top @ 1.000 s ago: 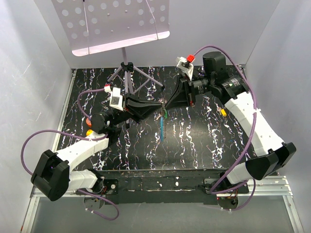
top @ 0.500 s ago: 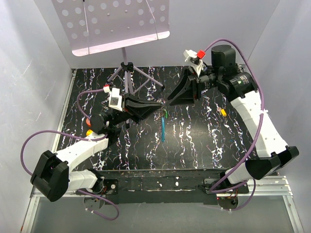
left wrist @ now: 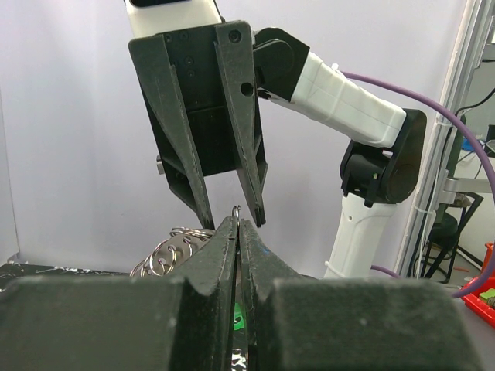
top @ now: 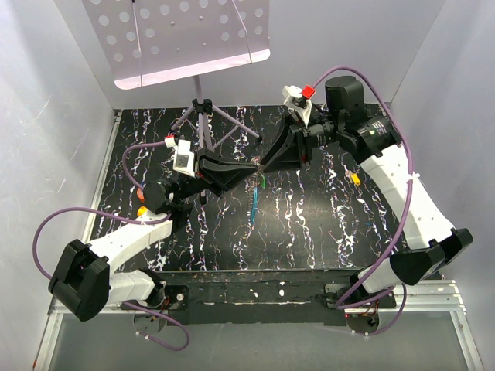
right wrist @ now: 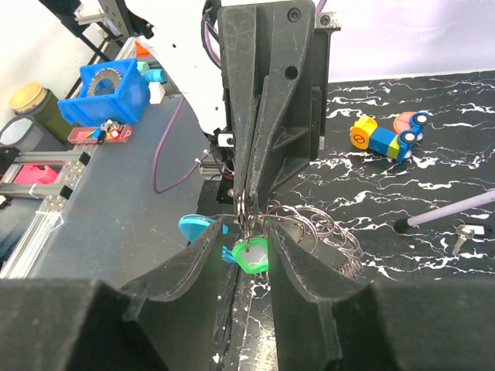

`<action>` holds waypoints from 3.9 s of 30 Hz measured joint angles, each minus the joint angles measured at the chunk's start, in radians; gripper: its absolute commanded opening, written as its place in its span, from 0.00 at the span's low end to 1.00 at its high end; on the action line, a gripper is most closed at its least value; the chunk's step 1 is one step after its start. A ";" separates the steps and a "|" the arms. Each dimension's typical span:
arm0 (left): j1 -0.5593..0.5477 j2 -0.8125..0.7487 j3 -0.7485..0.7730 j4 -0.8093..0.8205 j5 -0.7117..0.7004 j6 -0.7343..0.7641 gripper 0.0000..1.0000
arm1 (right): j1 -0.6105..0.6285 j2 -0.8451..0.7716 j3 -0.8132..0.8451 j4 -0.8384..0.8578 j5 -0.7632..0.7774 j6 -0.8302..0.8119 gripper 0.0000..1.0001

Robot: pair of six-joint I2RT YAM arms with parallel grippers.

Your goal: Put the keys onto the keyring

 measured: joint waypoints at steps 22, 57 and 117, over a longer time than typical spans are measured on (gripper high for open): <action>0.000 -0.006 -0.001 -0.003 -0.001 0.000 0.00 | 0.013 0.000 -0.016 0.008 0.013 0.010 0.01; 0.195 0.042 0.528 -1.576 0.390 0.223 0.73 | 0.020 0.141 0.027 -0.611 0.182 -0.577 0.01; 0.024 0.285 0.775 -2.022 0.358 0.521 0.00 | 0.002 0.215 0.025 -0.632 0.136 -0.515 0.38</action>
